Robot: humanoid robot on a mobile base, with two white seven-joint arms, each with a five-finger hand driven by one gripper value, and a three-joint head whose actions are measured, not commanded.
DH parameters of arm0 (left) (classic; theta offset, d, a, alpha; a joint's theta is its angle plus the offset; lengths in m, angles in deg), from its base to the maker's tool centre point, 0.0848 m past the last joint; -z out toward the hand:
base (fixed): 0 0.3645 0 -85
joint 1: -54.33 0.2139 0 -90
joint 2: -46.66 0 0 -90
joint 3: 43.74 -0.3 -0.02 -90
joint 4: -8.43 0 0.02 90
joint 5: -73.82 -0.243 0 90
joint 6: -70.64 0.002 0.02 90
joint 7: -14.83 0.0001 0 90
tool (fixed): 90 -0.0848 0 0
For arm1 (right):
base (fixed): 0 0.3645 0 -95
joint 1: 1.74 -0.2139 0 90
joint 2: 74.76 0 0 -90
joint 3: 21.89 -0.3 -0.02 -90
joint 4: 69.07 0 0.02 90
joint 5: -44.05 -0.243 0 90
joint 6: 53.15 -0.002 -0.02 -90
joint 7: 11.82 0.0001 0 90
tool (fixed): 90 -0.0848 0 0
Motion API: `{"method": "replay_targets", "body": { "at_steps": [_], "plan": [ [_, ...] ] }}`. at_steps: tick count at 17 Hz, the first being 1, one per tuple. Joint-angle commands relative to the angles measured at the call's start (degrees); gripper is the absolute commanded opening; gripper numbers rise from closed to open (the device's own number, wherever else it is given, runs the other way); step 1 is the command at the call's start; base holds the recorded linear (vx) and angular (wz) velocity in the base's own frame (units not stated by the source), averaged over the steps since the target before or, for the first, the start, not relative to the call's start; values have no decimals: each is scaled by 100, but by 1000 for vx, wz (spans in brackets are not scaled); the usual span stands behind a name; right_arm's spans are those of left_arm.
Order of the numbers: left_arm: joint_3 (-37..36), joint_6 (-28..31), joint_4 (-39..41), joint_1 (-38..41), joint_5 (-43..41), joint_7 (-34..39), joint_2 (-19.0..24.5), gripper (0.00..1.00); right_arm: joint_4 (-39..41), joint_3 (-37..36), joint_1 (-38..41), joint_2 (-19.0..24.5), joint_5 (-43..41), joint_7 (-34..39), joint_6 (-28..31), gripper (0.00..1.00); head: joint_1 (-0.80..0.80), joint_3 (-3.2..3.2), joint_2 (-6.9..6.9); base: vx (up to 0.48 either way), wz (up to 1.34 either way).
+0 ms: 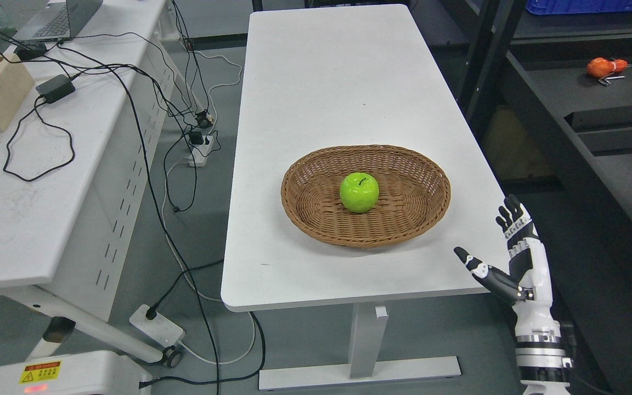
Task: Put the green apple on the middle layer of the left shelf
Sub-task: 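Reach the right hand toward the green apple in the wicker basket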
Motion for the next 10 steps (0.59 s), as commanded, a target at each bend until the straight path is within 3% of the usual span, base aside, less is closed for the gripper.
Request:
{"method": "replay_targets", "body": {
  "at_steps": [1,4,5,6,8,10],
  "plan": [
    [0,-4,1,0,0,4,100,100,131,-73,-5,-101,-88,40,-23,100,0,0,0,0,0],
    [0,4,1,-1,0,4,100,100,167,-64,-22,-149,-88,40,143,100,0,0,0,20,0],
    [0,4,-8,-1,0,-4,100,100,245,-90,-40,-342,77,40,109,100,0,0,0,20,0],
    [0,4,1,-1,0,-4,100,100,342,-90,-66,-692,427,49,-13,100,0,0,0,20,0],
    [0,4,-8,-1,0,-4,100,100,334,-55,-294,-1613,2021,93,-505,100,0,0,0,30,0],
    [0,-4,1,-1,0,4,100,100,334,-90,-338,-2090,2618,93,-716,100,0,0,0,29,0]
  ]
}}
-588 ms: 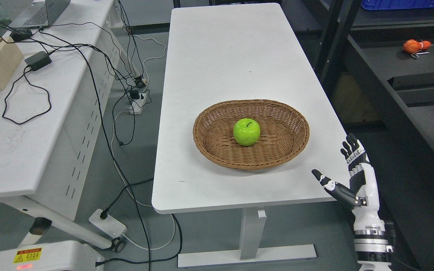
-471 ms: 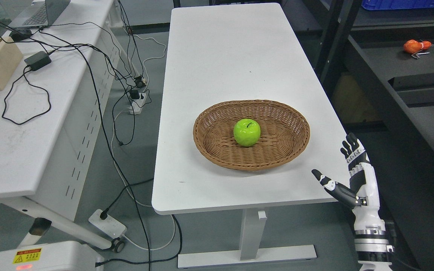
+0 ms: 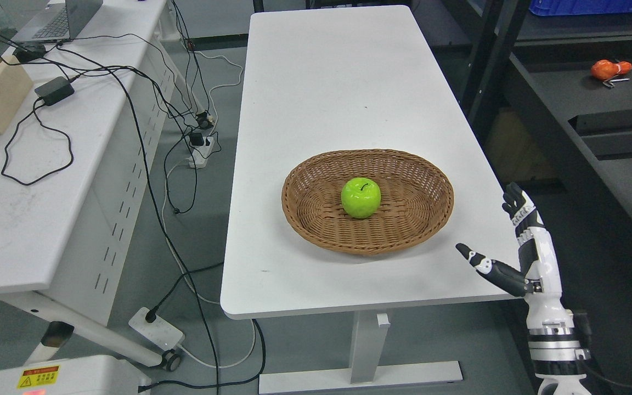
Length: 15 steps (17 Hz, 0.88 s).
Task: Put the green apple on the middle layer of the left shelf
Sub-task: 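Reach the right hand toward the green apple in the wicker basket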
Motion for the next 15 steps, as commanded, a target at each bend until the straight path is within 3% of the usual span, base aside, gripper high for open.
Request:
{"method": "replay_targets", "body": {
  "at_steps": [1,4,7,10,15],
  "plan": [
    [0,3,2,-1,0,4,100,100,167,-70,-221,-1710,1587,0,-621,100,0,0,0,38,4],
    [0,3,2,-1,0,4,100,100,167,8,-334,-1729,1587,35,-1466,100,0,0,0,50,19],
    [0,-6,2,-1,0,-5,100,100,158,728,-800,-1756,1946,788,-1108,100,0,0,0,56,5],
    [0,-5,2,-1,0,-5,100,100,97,1623,-1327,-1764,3061,1239,-696,100,0,0,0,51,0],
    [0,3,2,-1,0,-5,100,100,-272,2301,-2100,-1817,3196,2011,-465,100,0,0,0,15,0]
  ]
}}
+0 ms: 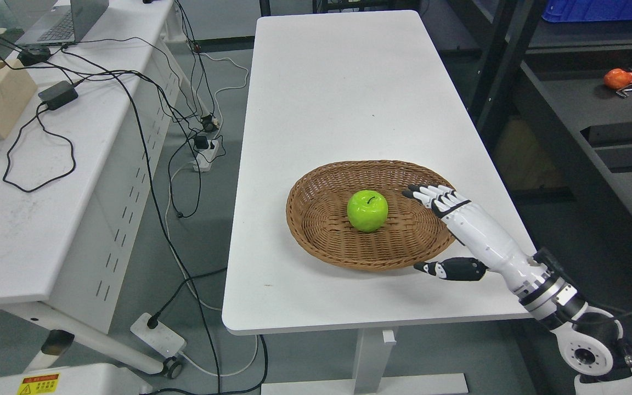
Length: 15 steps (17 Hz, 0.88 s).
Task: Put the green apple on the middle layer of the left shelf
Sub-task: 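Lower the right hand over the green apple and close fingers around it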
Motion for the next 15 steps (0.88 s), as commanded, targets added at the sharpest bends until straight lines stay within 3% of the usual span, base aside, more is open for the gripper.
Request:
{"method": "replay_targets", "body": {
  "at_steps": [1,7,11,15],
  "plan": [
    [0,-14,2,0,0,3,100,100,-464,1516,-953,-428,551,586,125,100,0,0,0,0,0],
    [0,-23,-7,0,0,-5,100,100,-2019,2264,-2588,-332,542,675,319,100,0,0,0,0,0],
    [0,-23,2,0,0,-5,100,100,-2766,2888,-2800,1,857,771,336,100,0,0,0,0,0],
    [0,-23,2,0,0,3,100,100,-3539,3004,-3194,510,1140,815,363,100,0,0,0,0,0]
  ]
}}
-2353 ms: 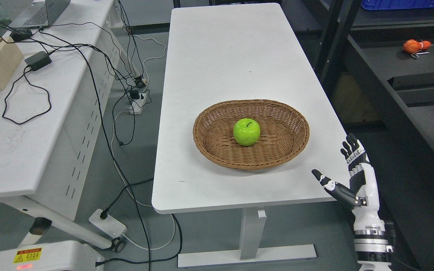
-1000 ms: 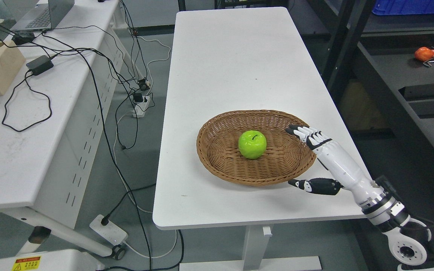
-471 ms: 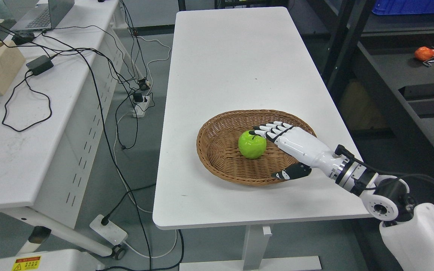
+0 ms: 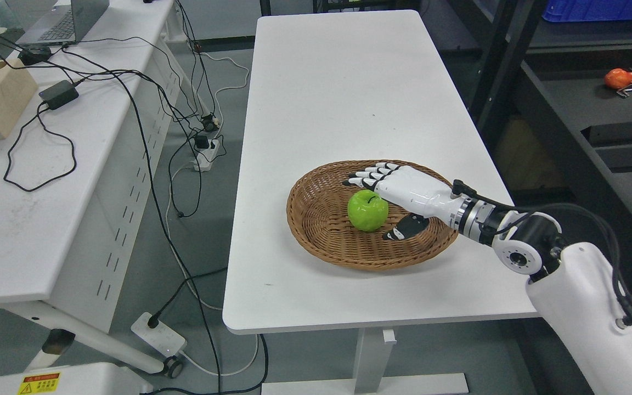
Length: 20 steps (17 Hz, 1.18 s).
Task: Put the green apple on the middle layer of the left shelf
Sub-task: 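Lower the right hand over the green apple and close fingers around it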
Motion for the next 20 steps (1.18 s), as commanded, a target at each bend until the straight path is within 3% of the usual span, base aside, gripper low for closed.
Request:
{"method": "replay_targets", "body": {
  "at_steps": [1,4,10,13,15,16,20],
  "plan": [
    [0,2,-7,0,9,1,100,100,-1864,959,-719,671,285,42,16,100,0,0,0,0,0],
    [0,2,1,0,0,10,100,100,-2506,1073,-1132,848,285,42,103,100,0,0,0,0,0],
    [0,-7,1,0,0,1,100,100,-2745,1117,-1195,857,302,34,104,100,0,0,0,0,0],
    [0,2,1,0,0,10,100,100,-2789,1135,-1169,839,487,-10,104,85,0,0,0,0,0],
    [0,-7,1,0,0,1,100,100,-2789,1083,-1169,839,487,-10,104,61,0,0,0,0,0],
    [0,-7,1,0,0,1,100,100,-2781,1065,-1186,839,487,-36,95,56,0,0,0,0,0],
    [0,-7,1,0,0,1,100,100,-2772,846,-1178,804,434,-45,25,53,0,0,0,0,0]
  ]
}}
